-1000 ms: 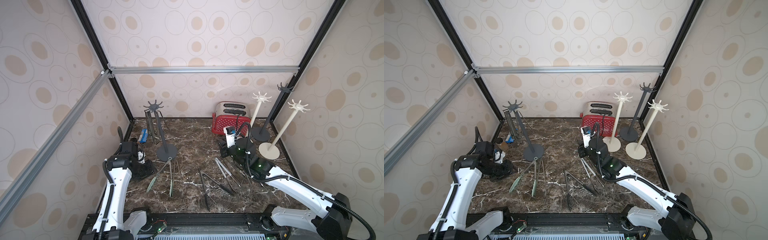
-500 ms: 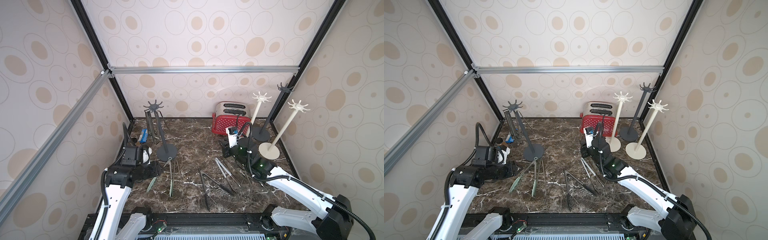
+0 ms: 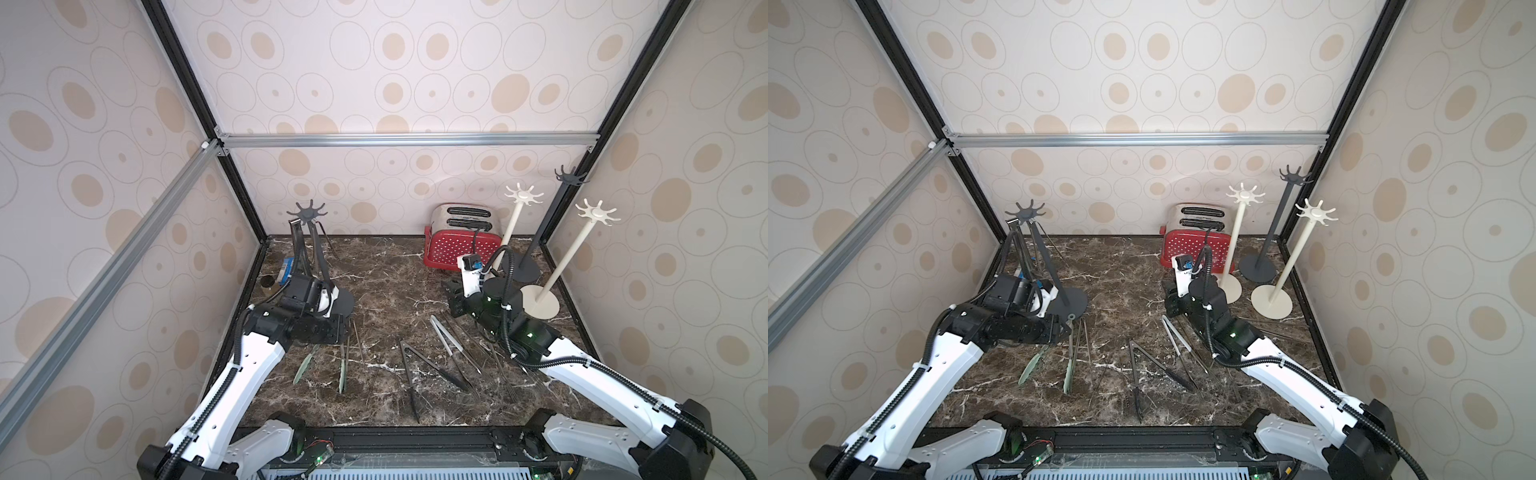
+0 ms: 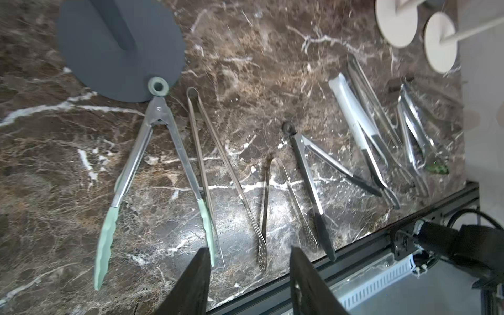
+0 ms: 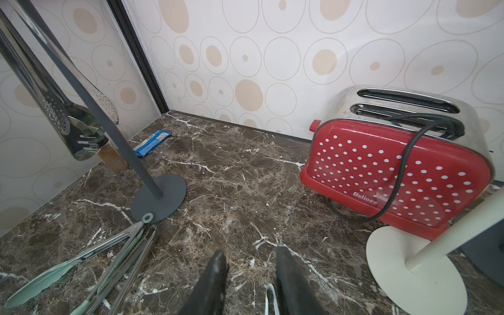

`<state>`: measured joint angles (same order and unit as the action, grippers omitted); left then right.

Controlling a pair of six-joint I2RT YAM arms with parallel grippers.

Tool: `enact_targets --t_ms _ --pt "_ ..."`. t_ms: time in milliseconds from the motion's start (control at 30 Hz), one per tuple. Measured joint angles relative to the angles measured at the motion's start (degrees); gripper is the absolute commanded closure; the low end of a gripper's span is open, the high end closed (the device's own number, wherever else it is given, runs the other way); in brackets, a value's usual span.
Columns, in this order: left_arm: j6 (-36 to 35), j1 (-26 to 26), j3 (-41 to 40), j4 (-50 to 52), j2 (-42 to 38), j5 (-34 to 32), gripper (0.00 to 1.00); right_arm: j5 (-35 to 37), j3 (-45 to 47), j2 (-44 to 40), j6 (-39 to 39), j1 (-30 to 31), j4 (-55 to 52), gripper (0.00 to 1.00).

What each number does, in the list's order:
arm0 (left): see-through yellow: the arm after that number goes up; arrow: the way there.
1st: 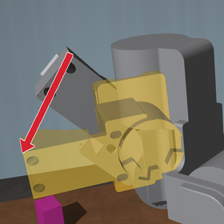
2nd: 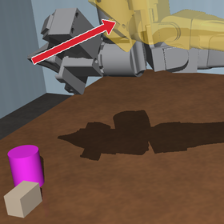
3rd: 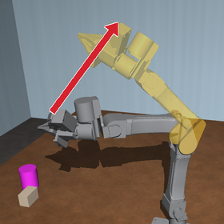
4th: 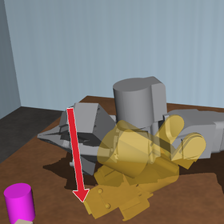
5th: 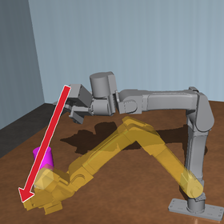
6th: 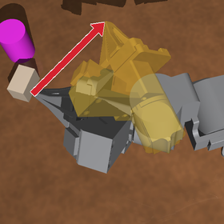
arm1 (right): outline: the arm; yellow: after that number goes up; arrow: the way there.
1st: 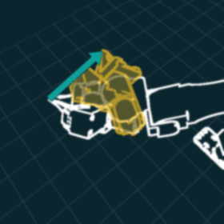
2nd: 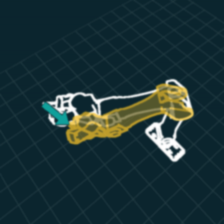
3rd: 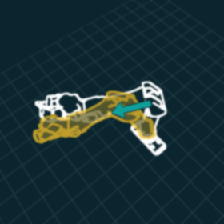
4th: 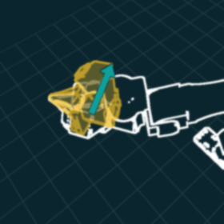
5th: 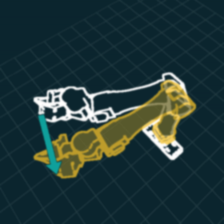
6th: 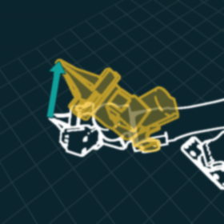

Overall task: Hang food tongs on kitchen utensil racks
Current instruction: Pick up the food tongs from the center of the board.

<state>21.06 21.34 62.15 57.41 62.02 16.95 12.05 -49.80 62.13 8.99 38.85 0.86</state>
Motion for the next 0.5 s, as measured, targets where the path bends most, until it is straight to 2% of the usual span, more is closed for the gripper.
enact_targets --t_ms 267,500 --pt "9.46 11.72 -2.54 -3.69 3.45 -9.53 0.52 0.85 2.01 -1.36 0.37 -0.7 -0.68 0.66" --pt "18.69 14.75 -8.96 -11.39 10.93 -14.82 0.5 0.85 3.13 -1.75 0.87 -1.27 -0.85 0.66"
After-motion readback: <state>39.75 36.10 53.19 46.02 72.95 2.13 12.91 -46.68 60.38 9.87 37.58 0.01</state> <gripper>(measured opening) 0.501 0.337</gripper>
